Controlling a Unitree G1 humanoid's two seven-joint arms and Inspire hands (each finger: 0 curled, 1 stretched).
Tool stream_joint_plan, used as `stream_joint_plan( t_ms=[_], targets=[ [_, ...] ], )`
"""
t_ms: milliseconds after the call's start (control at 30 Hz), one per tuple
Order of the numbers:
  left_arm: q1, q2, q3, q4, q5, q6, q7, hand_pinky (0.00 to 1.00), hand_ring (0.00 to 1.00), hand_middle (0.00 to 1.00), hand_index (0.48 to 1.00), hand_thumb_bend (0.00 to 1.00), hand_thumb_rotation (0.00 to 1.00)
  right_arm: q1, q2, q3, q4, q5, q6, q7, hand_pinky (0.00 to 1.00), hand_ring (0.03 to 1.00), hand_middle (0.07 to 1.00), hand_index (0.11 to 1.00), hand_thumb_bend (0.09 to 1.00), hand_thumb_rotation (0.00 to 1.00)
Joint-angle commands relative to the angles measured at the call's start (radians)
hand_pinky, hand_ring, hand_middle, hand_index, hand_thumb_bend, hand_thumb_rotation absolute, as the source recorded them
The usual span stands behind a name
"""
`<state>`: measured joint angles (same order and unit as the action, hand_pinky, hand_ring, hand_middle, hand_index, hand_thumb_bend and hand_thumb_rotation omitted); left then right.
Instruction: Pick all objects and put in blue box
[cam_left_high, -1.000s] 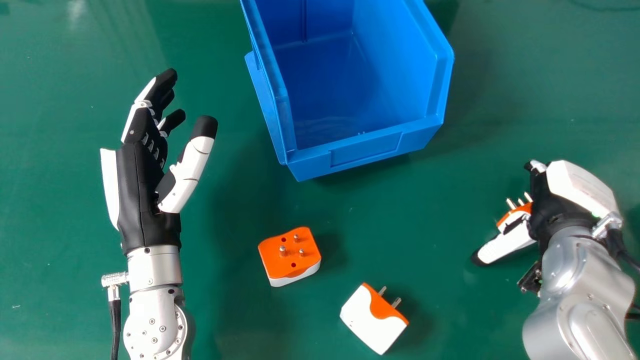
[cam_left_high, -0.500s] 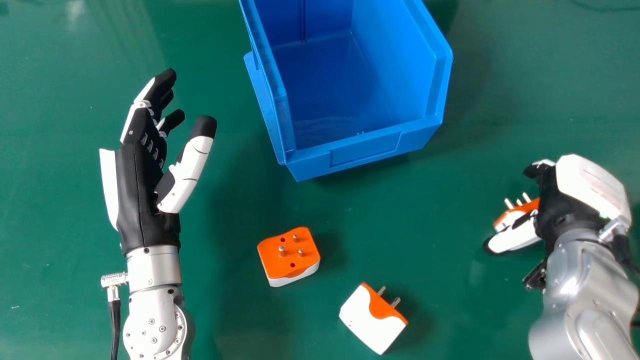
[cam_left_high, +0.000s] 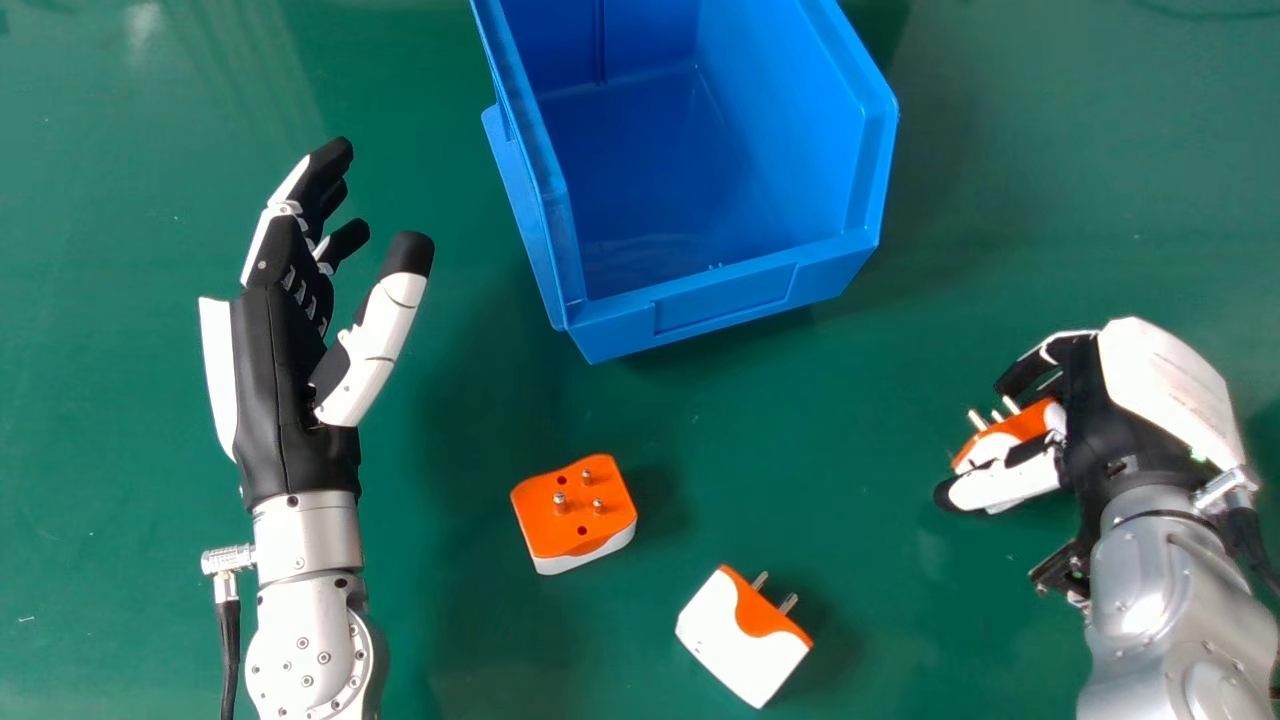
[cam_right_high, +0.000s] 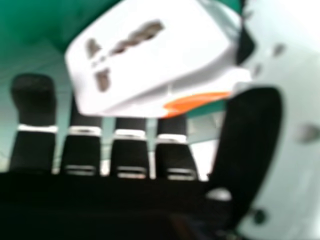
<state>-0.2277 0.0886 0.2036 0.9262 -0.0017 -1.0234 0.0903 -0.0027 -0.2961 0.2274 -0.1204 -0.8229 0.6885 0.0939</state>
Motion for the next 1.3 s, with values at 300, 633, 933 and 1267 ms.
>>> stream_joint_plan(
  t_ms=[300, 633, 933, 1267],
  targets=[
    [-0.005, 0.002, -0.001, -0.011, 0.006, -0.016, 0.01, 0.83, 0.89, 0.88, 0.807, 0.76, 0.55, 0.024, -0.009, -0.021, -0.019, 0.042, -0.079, -0.052, 0.24, 0.387, 0.508, 0.522, 0.525, 0.0],
    [-0.006, 0.004, -0.002, -0.009, 0.005, -0.017, 0.012, 0.83, 0.89, 0.88, 0.806, 0.76, 0.55, 0.033, 0.009, -0.045, -0.027, 0.084, -0.131, -0.108, 0.24, 0.38, 0.506, 0.499, 0.517, 0.0],
    [-0.013, 0.003, 0.0, -0.004, -0.009, -0.013, -0.003, 0.83, 0.89, 0.88, 0.806, 0.76, 0.55, 0.054, 0.019, -0.061, -0.023, 0.088, -0.24, -0.229, 0.24, 0.383, 0.514, 0.486, 0.515, 0.0],
    [-0.024, 0.003, -0.001, 0.0, -0.004, -0.011, 0.001, 0.82, 0.89, 0.88, 0.806, 0.75, 0.54, 0.078, 0.048, -0.1, -0.016, 0.164, -0.44, -0.367, 0.24, 0.357, 0.476, 0.492, 0.513, 0.0]
  ],
)
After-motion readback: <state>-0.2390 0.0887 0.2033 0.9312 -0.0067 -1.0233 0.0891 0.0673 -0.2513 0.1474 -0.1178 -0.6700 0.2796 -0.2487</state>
